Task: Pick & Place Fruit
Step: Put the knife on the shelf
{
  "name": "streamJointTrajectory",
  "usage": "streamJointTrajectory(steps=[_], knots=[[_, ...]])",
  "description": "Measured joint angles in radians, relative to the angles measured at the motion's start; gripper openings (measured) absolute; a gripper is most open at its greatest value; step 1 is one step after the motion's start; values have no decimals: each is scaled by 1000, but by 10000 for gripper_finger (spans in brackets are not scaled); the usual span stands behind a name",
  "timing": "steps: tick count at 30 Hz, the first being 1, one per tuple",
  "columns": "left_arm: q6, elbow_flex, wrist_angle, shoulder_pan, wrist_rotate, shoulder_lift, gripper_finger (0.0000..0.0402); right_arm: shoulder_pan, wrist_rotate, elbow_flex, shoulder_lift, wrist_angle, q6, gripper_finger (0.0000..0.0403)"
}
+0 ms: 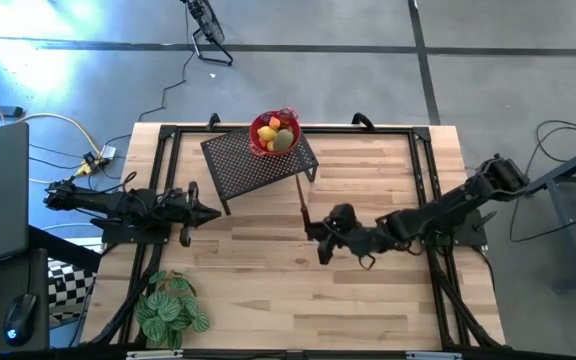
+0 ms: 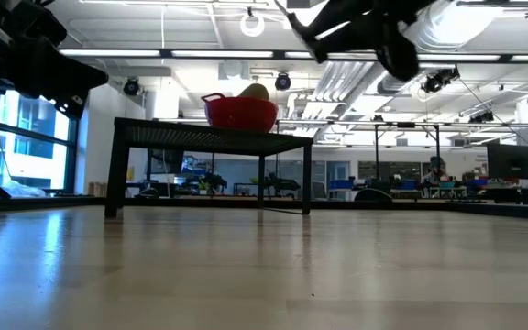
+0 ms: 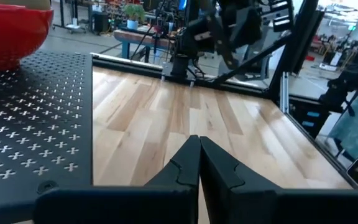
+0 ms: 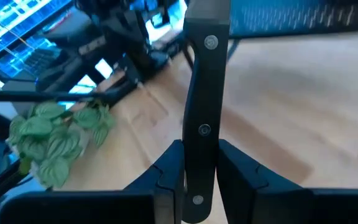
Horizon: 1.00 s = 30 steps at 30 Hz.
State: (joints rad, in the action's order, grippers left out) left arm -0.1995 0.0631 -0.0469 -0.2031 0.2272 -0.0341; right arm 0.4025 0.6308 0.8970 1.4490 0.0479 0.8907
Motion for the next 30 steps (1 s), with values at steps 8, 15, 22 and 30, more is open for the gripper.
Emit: streamJointTrajectory(steps=[8,15,22,30], knots=[[-71,-3,141,0,-3,0,82,-74,1,0,19,141,-217,64],[-97,-2,191,0,26,-25,161,-84,-22,0,113,380,-382,64],[-96,-2,310,0,4,-145,206,-90,-35,0,201,526,-429,64],[-94,0,577,0,-58,-379,236,-89,-36,0,245,577,-451,64]])
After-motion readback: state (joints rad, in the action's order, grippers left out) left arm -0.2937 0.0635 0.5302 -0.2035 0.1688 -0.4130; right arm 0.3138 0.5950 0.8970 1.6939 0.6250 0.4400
